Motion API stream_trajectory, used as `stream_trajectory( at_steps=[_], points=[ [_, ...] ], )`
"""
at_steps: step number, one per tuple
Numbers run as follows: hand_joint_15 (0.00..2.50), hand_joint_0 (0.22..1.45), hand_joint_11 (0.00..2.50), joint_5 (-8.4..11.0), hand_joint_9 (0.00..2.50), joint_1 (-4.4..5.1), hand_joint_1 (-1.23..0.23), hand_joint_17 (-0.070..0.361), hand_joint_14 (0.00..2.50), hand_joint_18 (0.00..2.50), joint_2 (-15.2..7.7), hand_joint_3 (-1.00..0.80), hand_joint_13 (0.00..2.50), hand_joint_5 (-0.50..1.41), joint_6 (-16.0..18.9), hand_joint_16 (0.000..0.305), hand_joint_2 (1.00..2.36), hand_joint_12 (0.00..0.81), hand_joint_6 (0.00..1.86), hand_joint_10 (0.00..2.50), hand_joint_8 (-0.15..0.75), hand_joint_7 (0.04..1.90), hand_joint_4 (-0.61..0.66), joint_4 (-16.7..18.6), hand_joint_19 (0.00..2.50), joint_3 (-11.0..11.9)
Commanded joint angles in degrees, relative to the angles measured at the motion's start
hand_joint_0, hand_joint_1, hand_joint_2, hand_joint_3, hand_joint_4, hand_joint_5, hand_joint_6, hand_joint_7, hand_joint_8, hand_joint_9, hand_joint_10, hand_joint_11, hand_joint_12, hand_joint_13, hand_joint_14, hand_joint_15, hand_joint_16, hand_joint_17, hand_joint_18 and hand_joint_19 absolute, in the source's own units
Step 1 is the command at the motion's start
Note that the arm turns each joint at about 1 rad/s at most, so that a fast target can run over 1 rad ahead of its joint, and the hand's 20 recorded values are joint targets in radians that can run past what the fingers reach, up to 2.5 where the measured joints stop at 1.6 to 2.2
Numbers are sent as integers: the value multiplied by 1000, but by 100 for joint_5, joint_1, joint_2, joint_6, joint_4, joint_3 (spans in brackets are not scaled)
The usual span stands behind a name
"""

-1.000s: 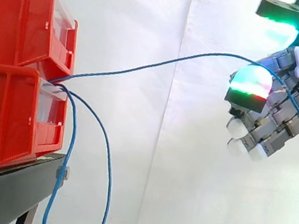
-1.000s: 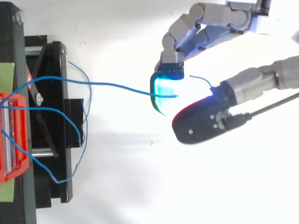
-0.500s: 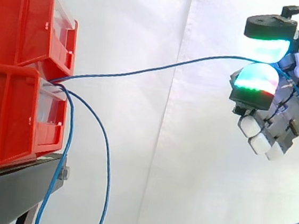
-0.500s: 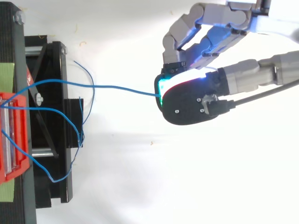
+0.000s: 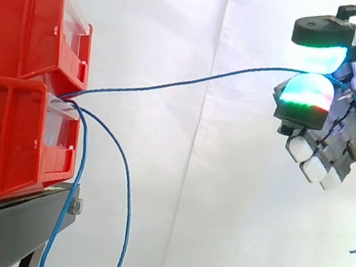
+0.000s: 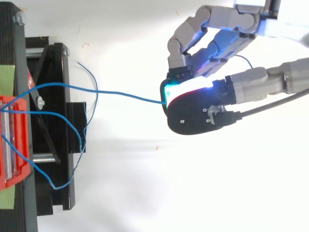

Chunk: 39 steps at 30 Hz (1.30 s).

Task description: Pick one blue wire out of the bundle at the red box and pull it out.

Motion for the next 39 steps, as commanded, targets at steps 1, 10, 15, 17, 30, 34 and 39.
stream_trajectory(
  at_steps=[1, 10, 15, 17, 30, 34, 39],
  points=[
    [306, 606, 456, 61, 914, 33, -731, 136, 9, 824, 0, -55, 872, -148, -9, 61, 1014, 462, 944, 6, 355, 1067, 92, 32, 312, -2],
    [348, 656, 500, 158, 949, 121, -781, 131, 11, 861, 0, 30, 918, -155, 131, 58, 1014, 451, 967, 7, 357, 1208, -43, 32, 332, -2],
    [346, 690, 492, 140, 974, 139, -784, 123, 13, 850, 0, 64, 926, -163, 456, 54, 1017, 439, 988, 8, 327, 1239, -221, 14, 351, -2],
    [347, 718, 488, 167, 980, 165, -787, 116, 13, 827, 0, 68, 919, -164, 500, 52, 1019, 426, 978, 10, 309, 1384, -219, 32, 376, -2],
    [358, 737, 475, 536, 1015, 332, -787, 110, 13, 806, -395, 72, 921, -163, 201, 49, 1019, 409, 991, 9, 292, 1317, -290, 498, 401, 130],
    [359, 742, 478, 527, 1021, 350, -788, 109, 12, 801, -562, 83, 922, -164, 201, 49, 1017, 410, 991, 11, 293, 1327, -278, 753, 403, 130],
    [377, 742, 480, 518, 1040, 376, -792, 111, 12, 802, -632, 90, 928, -160, 175, 50, 1013, 411, 996, 10, 301, 1290, -291, 1060, 414, 112]
  ],
)
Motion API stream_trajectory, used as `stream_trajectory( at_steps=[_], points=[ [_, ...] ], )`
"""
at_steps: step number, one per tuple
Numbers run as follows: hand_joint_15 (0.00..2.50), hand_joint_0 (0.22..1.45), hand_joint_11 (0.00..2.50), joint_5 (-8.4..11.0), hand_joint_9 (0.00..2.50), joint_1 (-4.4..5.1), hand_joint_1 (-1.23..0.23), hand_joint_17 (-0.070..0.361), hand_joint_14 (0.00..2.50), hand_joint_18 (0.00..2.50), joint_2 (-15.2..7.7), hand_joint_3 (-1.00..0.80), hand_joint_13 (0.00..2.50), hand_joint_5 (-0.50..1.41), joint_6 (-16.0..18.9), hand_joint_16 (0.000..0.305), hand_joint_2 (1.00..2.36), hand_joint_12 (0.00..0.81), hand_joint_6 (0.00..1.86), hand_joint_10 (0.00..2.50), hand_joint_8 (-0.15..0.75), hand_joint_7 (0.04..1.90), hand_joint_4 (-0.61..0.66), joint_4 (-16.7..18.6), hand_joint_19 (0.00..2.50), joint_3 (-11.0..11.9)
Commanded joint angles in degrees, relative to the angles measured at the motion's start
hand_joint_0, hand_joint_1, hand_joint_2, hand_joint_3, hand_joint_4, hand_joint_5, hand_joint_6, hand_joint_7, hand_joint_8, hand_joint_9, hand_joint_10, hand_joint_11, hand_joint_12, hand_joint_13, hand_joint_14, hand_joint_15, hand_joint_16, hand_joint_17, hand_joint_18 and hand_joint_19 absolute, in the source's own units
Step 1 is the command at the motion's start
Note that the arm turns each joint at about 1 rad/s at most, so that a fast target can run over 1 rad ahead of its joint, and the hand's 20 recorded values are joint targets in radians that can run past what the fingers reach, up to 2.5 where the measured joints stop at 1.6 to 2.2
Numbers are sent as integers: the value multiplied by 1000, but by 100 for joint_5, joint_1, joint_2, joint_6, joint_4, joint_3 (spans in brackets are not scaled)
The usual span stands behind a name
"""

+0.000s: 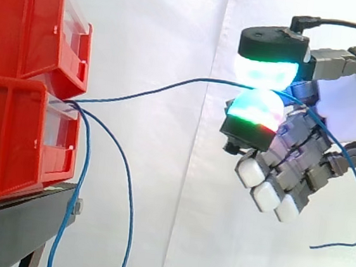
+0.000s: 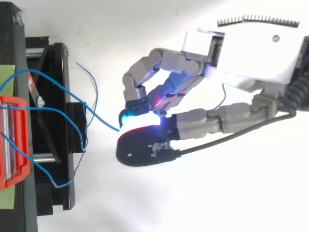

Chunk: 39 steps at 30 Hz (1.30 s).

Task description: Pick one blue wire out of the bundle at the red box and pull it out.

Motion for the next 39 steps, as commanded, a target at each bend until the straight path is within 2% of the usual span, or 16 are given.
stream_trajectory(
  at_steps=[1, 5, 12, 39],
  points=[
    [376, 739, 479, -26, 1042, 16, -793, 113, 12, 810, -30, 92, 934, -158, -10, 50, 1010, 413, 996, 8, 300, 1282, -297, 144, 410, -48],
    [388, 740, 475, -105, 1052, 16, -799, 116, 12, 818, -39, 98, 949, -153, -19, 51, 1006, 419, 997, 11, 308, 1271, -294, 144, 404, -75],
    [388, 739, 481, -70, 1064, -28, -803, 117, 12, 823, -39, 101, 960, -150, -98, 52, 1003, 424, 997, 8, 312, 1258, -293, 135, 406, -83],
    [402, 736, 470, -78, 1071, -28, -807, 119, 12, 826, -39, 103, 966, -145, -98, 53, 1001, 428, 994, 7, 317, 1251, -292, 152, 400, -83]
  ],
)
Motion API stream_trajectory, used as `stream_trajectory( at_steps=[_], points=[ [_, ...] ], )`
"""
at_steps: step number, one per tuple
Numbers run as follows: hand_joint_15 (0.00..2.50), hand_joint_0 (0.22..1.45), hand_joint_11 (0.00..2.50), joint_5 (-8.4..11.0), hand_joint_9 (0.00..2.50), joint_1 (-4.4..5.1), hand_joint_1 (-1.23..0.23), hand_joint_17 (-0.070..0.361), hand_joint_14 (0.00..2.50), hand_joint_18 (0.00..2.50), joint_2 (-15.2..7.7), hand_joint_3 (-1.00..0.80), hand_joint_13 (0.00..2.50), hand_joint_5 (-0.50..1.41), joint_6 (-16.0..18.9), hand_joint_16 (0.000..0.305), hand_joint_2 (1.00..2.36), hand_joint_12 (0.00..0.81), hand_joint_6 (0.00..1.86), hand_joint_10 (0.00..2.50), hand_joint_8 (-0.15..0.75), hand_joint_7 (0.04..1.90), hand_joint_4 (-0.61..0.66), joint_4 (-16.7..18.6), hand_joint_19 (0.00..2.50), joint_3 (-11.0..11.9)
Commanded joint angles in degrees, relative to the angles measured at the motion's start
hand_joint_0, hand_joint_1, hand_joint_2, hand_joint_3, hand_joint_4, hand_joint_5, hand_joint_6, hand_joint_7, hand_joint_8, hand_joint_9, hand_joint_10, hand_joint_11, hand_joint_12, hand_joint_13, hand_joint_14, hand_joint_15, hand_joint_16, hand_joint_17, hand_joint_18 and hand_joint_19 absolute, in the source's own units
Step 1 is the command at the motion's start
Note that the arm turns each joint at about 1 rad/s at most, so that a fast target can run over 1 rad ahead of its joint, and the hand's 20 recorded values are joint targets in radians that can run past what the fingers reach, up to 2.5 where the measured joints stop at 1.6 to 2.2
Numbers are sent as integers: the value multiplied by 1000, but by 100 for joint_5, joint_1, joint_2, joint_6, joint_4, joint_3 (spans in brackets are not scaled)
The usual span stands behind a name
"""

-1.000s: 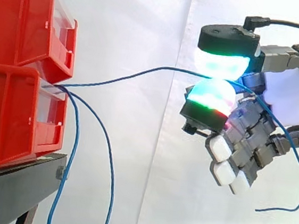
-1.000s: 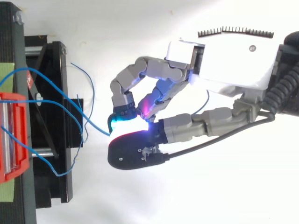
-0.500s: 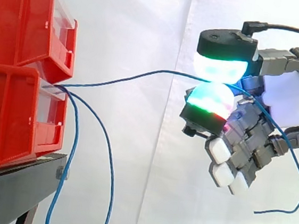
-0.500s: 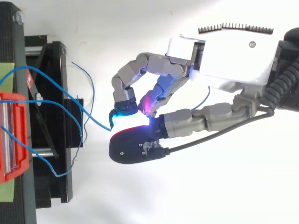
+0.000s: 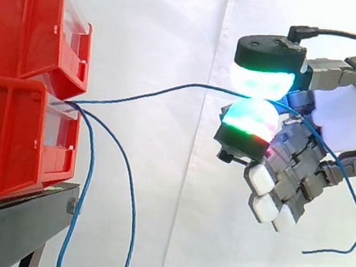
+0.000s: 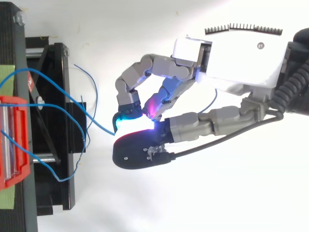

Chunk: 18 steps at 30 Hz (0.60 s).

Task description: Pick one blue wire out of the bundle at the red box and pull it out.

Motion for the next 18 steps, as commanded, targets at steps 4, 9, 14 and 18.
stream_trajectory(
  at_steps=[4, 9, 14, 18],
  points=[
    [405, 735, 486, 0, 1074, -1, -806, 119, 14, 831, 5, 108, 969, -145, 0, 53, 1001, 425, 993, 9, 314, 1257, -293, -2, 400, 0],
    [409, 734, 482, 0, 1078, -1, -808, 119, 12, 836, -3, 108, 971, -144, 0, 53, 1000, 426, 992, 7, 319, 1254, -286, 7, 402, 0],
    [410, 734, 479, 0, 1076, -1, -810, 119, 12, 836, 5, 107, 973, -144, 0, 53, 1000, 428, 993, 10, 317, 1250, -291, 7, 402, 0],
    [413, 733, 482, 0, 1082, -1, -810, 119, 12, 839, -3, 107, 972, -144, 0, 53, 1001, 428, 992, 7, 318, 1250, -286, 7, 398, 0]
  ],
)
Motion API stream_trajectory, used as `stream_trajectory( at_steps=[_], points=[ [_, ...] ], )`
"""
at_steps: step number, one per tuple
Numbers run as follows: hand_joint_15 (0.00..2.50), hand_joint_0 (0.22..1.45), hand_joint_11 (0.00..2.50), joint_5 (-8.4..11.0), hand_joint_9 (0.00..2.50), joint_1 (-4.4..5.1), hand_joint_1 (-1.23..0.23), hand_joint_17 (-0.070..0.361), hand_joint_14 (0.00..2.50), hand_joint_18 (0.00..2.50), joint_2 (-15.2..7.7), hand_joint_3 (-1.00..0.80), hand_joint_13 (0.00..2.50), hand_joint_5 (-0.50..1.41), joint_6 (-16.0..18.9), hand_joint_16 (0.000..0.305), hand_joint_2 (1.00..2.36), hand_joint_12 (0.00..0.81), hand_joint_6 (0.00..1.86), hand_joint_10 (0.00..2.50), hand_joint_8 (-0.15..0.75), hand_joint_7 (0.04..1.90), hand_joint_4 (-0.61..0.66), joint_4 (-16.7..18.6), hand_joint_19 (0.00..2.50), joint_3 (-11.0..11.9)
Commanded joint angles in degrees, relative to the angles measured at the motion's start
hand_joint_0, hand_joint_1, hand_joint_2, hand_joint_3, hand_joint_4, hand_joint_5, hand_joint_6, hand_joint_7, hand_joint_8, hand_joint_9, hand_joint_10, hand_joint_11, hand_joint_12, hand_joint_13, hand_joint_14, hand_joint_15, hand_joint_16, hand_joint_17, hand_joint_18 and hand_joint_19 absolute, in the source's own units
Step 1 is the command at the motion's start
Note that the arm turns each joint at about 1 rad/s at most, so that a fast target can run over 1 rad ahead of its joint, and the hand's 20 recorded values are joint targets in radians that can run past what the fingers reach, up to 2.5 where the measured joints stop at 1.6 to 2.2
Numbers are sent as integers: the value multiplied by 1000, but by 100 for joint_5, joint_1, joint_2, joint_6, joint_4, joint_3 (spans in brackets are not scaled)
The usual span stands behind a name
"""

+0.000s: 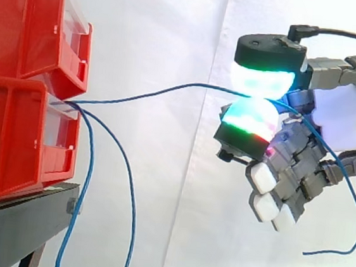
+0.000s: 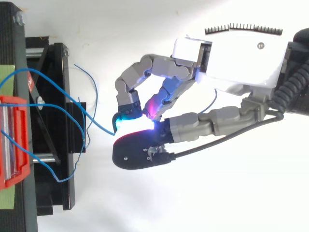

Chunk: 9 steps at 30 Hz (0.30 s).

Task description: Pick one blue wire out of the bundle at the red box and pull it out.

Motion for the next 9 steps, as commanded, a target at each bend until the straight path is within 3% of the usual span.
stream_trajectory(
  at_steps=[1, 9],
  points=[
    [411, 734, 480, 0, 1084, -1, -810, 119, 14, 839, -4, 107, 971, -144, 0, 53, 1000, 430, 992, 7, 321, 1251, -286, 0, 403, 0],
    [408, 732, 476, 0, 1081, -1, -809, 120, 12, 840, 5, 111, 975, -143, 0, 53, 1000, 430, 992, 8, 319, 1247, -285, 0, 398, 0]
  ],
)
